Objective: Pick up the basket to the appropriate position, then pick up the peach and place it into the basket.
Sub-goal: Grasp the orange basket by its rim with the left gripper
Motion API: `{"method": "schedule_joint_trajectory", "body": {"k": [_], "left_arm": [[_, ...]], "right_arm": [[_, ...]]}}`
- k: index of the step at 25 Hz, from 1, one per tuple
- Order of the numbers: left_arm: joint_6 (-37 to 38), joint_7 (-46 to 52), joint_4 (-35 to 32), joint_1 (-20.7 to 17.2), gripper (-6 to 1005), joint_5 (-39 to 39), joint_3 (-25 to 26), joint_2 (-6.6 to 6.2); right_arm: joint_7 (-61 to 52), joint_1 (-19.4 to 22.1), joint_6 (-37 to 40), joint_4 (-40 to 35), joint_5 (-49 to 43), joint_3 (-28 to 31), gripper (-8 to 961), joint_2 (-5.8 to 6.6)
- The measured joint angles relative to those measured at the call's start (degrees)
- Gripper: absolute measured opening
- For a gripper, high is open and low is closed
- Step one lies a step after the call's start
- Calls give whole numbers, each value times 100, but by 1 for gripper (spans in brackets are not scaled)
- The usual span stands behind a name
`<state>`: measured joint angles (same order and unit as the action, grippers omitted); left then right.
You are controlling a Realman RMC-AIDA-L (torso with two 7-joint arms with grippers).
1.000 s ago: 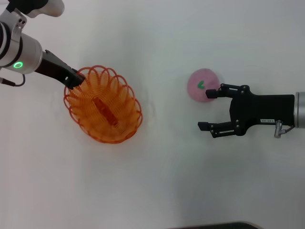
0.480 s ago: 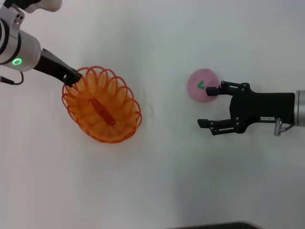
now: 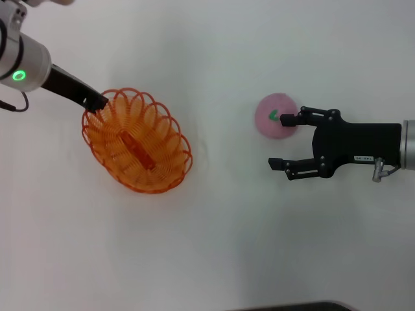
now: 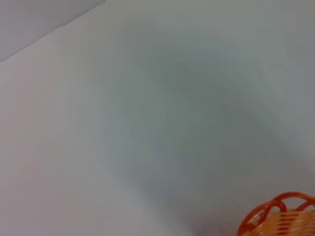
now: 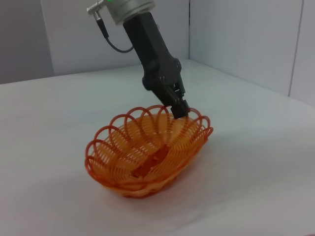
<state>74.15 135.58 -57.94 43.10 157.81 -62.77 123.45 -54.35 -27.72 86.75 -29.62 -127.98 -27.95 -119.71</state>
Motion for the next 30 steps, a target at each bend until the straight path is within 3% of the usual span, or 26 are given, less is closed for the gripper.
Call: {"method": "schedule_joint_trajectory", "body": {"k": [4,15,19,30], "left_arm": [[400,66,-31,155,66,8,486,-12],[969,385,-124,219,45,-14,1165,-145],[1210,393,-175,238,43,-21,1673,-156],[1430,456,-177,-16,39,-524,2345,-222]], "right_arm": [[6,2,-1,1,7,0,940,0],[12,-23,-70,17,56,0,941,0],[21,-40,-118,68,56,0,941,0],[22,-26,-238,79,143,17,941,0]]}}
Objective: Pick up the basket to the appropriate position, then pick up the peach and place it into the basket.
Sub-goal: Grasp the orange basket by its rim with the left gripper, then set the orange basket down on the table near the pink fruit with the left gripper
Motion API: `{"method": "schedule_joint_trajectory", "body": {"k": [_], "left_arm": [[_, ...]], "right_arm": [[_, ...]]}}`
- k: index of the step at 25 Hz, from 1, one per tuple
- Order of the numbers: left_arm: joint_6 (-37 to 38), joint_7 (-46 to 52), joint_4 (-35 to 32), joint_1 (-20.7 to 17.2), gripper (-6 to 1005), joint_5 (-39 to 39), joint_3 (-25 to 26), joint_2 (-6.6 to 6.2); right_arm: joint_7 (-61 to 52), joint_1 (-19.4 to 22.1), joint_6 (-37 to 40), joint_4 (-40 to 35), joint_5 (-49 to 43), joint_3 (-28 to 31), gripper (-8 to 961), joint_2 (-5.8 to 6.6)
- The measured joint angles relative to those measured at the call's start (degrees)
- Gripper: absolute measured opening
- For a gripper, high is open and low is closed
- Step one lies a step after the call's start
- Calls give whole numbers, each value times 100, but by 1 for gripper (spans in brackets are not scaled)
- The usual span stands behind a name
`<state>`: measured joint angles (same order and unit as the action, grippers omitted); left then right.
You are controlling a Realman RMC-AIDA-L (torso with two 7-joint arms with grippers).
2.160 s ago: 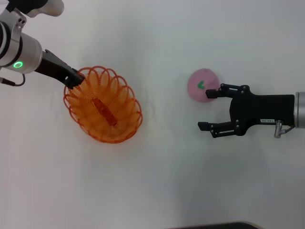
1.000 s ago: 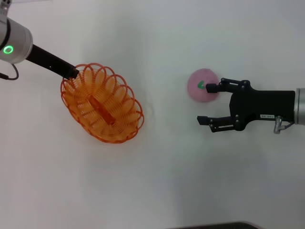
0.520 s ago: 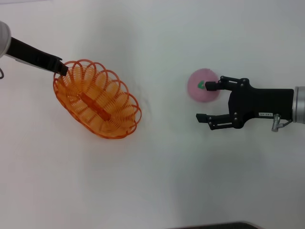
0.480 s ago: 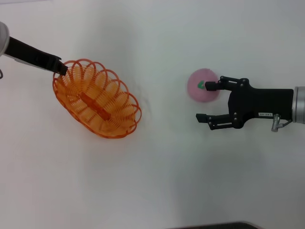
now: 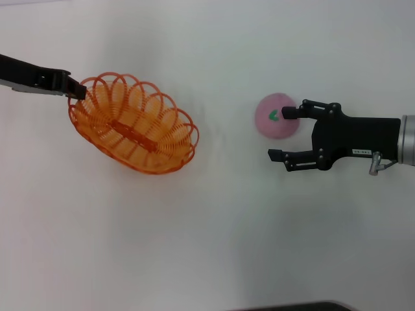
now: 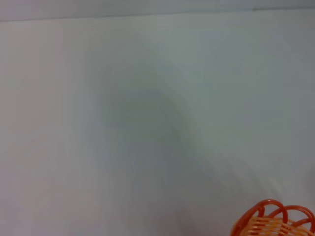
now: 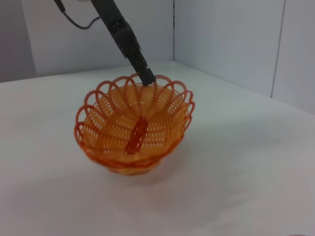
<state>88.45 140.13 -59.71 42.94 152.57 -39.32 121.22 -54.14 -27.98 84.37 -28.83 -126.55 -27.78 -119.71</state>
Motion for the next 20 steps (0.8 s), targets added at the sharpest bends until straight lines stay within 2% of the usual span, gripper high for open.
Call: {"method": "schedule_joint_trajectory", "body": {"k": [5,13,20], "left_arm": [[88,116,-138,-178,39,-188,224,14],[231,514,-515,-455,40,-271,252,226],[118,794,-497,-661,40,-651,209,309]], "right_arm": [[0,-8,-7,0,0,65,941,0],[0,11,-9,0,5,179,941,0],[59,62,-22,3,279,195,941,0]]}}
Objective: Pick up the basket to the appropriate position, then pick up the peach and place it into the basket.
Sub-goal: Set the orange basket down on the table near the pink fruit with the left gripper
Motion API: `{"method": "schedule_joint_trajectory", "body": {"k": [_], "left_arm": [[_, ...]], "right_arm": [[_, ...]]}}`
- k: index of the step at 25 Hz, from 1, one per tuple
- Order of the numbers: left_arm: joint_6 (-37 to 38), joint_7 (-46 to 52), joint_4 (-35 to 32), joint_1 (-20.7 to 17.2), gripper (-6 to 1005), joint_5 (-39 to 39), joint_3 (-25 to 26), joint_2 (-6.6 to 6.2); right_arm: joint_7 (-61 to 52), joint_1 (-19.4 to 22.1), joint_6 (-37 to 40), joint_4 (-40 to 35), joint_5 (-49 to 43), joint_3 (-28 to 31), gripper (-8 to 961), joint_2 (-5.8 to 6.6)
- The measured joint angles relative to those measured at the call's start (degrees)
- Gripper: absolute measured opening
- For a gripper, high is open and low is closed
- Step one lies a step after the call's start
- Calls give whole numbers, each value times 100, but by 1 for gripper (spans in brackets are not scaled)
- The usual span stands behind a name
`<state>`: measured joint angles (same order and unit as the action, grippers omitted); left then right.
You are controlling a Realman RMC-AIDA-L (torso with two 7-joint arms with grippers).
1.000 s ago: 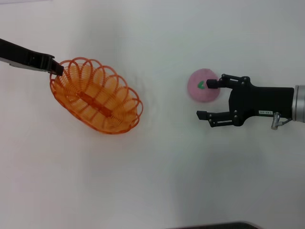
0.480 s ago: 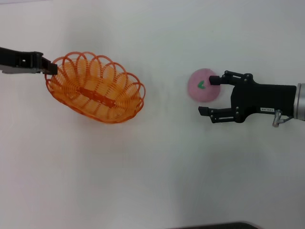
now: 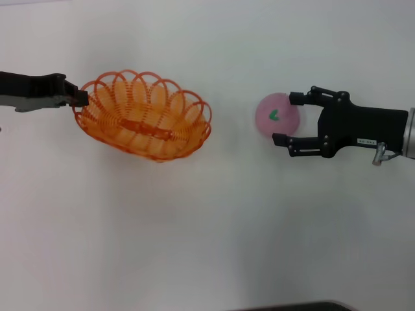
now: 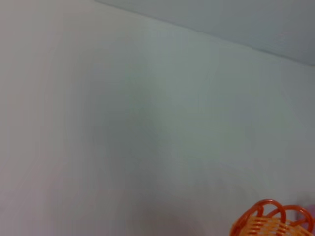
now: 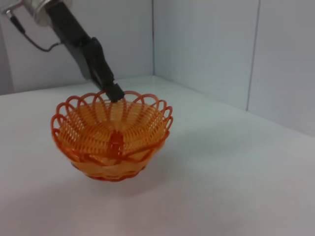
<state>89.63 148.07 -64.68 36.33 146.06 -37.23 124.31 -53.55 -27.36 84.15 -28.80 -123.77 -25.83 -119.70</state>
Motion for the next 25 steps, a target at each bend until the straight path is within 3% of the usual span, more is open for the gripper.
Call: {"method": "schedule_joint_trajectory", "body": {"k": [25], "left_arm": [[-1537,1071,-257,-1425,40,-1424,-1951,31]], "right_arm": [[10,89,-29,90,310,-1,940,0]]}}
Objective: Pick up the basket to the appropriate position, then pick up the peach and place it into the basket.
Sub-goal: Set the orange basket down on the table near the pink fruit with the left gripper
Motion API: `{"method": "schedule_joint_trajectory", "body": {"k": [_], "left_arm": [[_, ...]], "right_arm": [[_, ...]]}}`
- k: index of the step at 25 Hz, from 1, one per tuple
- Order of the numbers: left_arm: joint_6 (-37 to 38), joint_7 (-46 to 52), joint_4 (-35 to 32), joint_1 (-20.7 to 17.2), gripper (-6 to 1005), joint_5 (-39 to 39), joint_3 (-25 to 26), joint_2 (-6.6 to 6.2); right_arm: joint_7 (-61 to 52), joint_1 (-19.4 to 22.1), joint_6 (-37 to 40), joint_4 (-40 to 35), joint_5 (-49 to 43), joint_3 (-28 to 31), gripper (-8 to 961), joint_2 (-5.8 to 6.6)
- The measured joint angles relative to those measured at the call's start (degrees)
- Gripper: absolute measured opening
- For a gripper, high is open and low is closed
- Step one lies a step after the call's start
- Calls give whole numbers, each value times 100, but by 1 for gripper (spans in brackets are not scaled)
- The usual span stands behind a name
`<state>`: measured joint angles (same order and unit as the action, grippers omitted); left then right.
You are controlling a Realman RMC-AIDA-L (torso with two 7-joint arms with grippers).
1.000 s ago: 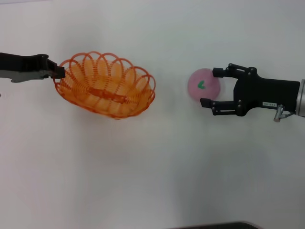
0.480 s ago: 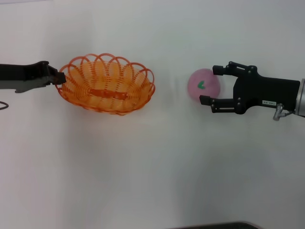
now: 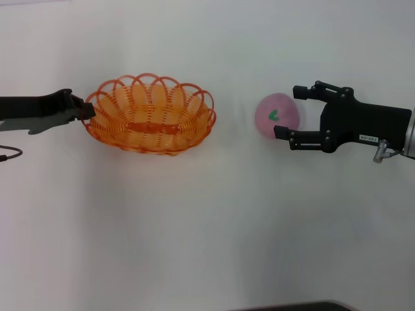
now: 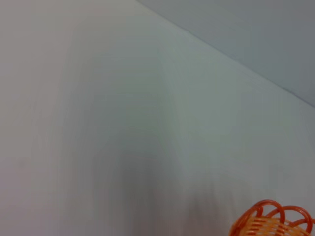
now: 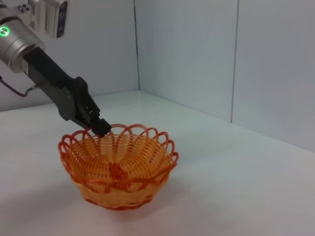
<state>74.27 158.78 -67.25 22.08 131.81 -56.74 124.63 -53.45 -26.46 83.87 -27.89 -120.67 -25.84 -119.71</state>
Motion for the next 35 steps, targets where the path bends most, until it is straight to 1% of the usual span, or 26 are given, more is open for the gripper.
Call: {"method": "schedule_joint_trajectory", "body": {"k": [9,14,21,27,35], "left_arm": [[-507,139,-90,-457,39,-410,-435,0],[-665,138,-142,-510,39,-450,-595,0],[-1009,159,-363,-691,40,-445,-790,0],[-1250,281,-390,-854,39,-457,-1061,0],[-1465,289,-416,-1010,39,-644,-1276,0]], "right_arm": [[149,2,-20,111,2,0,940,0],[213,1,-29,139,8,0,941,0],[215,1,-29,172,9,0,941,0],[214,4,-29,192,9,0,940,0],[213,1,-29,192,8,0,940,0]]}}
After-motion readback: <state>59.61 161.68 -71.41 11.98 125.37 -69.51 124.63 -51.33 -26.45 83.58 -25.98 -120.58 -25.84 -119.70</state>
